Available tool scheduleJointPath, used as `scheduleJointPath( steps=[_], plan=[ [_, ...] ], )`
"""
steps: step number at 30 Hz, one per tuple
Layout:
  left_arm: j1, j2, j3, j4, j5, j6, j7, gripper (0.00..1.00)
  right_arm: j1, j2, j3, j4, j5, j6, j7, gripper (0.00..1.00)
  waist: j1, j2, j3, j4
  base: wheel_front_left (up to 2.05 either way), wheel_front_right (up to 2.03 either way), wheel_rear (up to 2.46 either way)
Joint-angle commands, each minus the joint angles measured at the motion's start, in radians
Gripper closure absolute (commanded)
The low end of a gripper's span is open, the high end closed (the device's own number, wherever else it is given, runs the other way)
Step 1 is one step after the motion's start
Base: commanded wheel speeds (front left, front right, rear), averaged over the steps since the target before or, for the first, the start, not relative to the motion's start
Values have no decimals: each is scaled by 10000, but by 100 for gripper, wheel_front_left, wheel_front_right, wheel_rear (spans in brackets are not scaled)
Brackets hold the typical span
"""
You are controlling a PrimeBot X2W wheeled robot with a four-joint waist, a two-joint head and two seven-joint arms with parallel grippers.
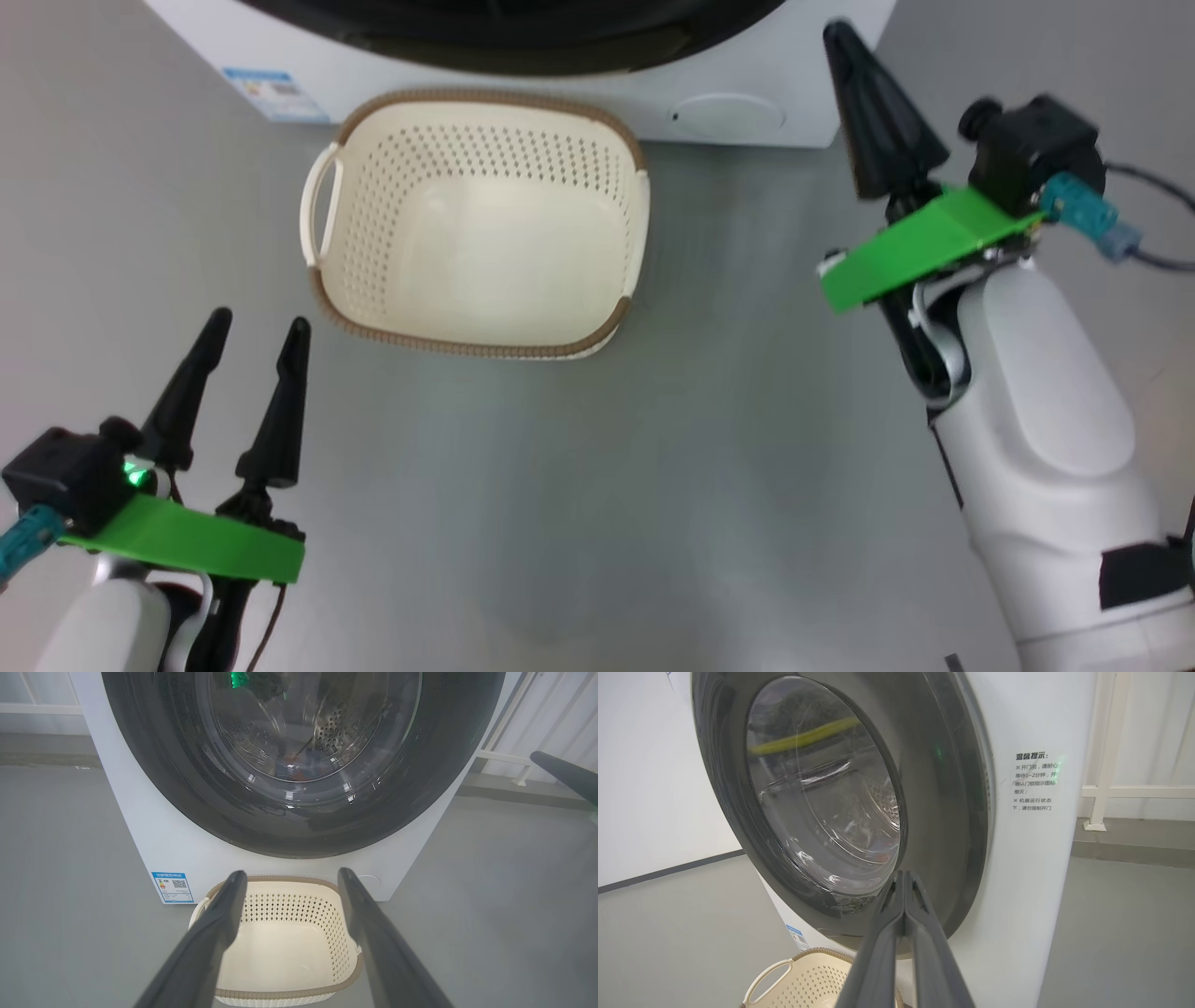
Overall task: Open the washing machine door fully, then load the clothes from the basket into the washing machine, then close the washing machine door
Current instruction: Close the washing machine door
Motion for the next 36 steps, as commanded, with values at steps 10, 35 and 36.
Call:
scheduleJointPath(
  steps=[10,35,36],
  plan=[
    [765,444,767,-67,446,-25,-63,0,1784,316,341,-546,231,-61,-34,100,0,0,-1580,-1196,0,0,0],
    [2674,-210,2018,119,1307,-25,-63,0,4714,316,-386,-1143,303,-61,-34,0,0,0,-3444,-2099,0,0,0],
    [2806,-334,2127,193,1537,-25,-63,0,4968,316,-474,-1279,296,-61,-34,0,0,0,-3575,-2155,0,0,0]
  ],
)
